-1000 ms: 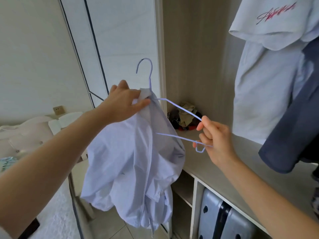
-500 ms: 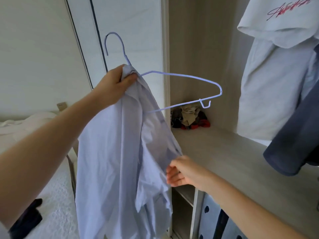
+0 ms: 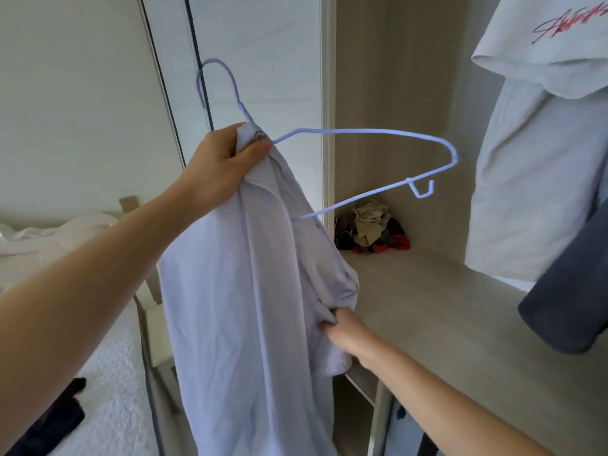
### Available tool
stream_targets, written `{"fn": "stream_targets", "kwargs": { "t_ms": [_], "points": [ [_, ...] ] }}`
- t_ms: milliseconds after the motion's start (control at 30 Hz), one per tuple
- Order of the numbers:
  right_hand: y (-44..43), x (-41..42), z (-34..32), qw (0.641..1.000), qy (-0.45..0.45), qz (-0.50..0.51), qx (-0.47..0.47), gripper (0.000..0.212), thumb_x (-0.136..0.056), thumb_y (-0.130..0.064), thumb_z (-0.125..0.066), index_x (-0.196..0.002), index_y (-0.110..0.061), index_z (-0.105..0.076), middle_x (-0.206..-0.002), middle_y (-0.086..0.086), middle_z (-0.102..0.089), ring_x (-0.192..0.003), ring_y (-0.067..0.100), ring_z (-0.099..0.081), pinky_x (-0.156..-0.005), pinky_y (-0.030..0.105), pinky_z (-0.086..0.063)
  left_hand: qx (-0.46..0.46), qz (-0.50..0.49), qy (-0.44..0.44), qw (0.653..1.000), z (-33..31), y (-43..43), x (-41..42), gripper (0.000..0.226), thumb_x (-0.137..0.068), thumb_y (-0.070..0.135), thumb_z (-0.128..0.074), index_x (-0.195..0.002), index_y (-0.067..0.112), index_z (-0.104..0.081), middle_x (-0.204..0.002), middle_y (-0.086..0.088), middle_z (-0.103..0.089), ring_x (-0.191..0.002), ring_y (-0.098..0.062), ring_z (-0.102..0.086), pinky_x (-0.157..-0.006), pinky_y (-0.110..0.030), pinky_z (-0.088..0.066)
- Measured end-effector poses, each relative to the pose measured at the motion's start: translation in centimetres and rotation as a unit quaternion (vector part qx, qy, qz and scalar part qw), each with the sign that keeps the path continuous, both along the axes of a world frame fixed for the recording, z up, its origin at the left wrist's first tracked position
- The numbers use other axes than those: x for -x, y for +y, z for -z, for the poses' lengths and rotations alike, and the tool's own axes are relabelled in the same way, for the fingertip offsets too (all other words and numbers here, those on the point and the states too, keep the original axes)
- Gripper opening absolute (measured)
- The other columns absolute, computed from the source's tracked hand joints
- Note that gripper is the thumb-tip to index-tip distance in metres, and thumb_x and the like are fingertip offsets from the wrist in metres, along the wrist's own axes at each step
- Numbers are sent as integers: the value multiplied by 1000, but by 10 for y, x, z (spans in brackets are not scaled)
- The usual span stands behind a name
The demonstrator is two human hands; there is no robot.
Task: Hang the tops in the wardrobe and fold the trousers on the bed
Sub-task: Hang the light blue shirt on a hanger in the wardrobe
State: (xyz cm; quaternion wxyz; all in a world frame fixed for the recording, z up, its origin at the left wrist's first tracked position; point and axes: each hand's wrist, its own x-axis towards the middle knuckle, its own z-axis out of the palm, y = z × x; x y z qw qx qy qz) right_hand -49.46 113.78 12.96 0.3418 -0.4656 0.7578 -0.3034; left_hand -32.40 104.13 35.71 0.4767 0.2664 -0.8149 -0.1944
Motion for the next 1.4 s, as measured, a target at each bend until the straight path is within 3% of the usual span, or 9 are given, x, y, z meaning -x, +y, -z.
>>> {"fn": "stream_targets", "kwargs": {
  "t_ms": [333,500,667,800,900,1000,1133,1267,1400],
  "points": [
    [22,95,-68,997,-76,-14,-3,14,-88,-26,-70,-83,-14,-64,-76,-1,-68,-70,16,-63,-56,23,-45,56,-144,-104,983,36,-30,-34,54,-94,35,-63,-63,-6,-47,-59,-24,-46,-59,-21,-37,-52,-27,-27],
    [18,127,-97,994,-31,47,95,29,-86,-32,-72,-70,-12,-59,-68,8,-51,-62,18,-47,-57,26,-34,31,-106,-125,986,48,-38,-32,58,-90,38,-68,-53,10,-32,-52,-2,-27,-50,-11,-24,-48,-25,-22],
    [20,137,-128,972,33,96,213,30,-92,-22,-63,-69,-8,-48,-61,7,-35,-57,18,-34,-52,28,-22,116,-69,-287,949,60,-42,-28,69,-70,90,-33,-49,24,-36,-41,8,-31,-40,-13,-33,-45,-24,-28],
    [36,113,-157,961,12,57,271,31,-97,-23,-56,-78,1,-61,-67,9,-48,-57,9,-47,-54,23,-35,144,-105,-338,924,69,-41,-12,47,-90,64,-44,-66,26,-56,-50,11,-37,-53,-18,-43,-55,-32,-36],
    [51,82,-181,963,-65,-117,235,36,-100,-31,-50,-94,1,-67,-73,4,-55,-69,13,-49,-62,23,-40,96,-116,-273,950,69,-44,-2,42,-94,43,-59,-60,20,-49,-47,5,-40,-48,-15,-39,-52,-33,-32],
    [47,74,-191,952,58,-169,250,30,-98,-31,-52,-113,-13,-71,-100,-3,-72,-90,8,-65,-81,20,-49,43,-98,-161,981,61,-46,1,54,-91,34,-66,-54,1,-44,-48,0,-31,-48,-14,-23,-48,-27,-25],
    [25,84,-172,899,283,-203,265,39,-94,-15,-61,-131,-25,-60,-123,-8,-58,-116,4,-49,-97,11,-34,-6,-48,-95,994,53,-40,6,59,-89,29,-70,-50,18,-27,-49,10,-22,-49,-10,-22,-46,-25,-18],
    [16,88,-165,893,294,-136,311,56,-89,-11,-64,-138,-33,-48,-106,-18,-45,-97,-2,-46,-86,10,-34,-32,-36,-83,995,52,-39,11,59,-89,27,-70,-52,20,-25,-49,9,-21,-49,-10,-22,-46,-24,-18],
    [17,97,-168,902,279,-120,307,32,-87,-16,-70,-117,-24,-65,-92,-14,-57,-83,-8,-53,-72,6,-38,-45,-1,-64,997,53,-35,13,56,-90,26,-70,-53,15,-29,-50,10,-22,-49,-9,-23,-45,-21,-20]
  ]
}}
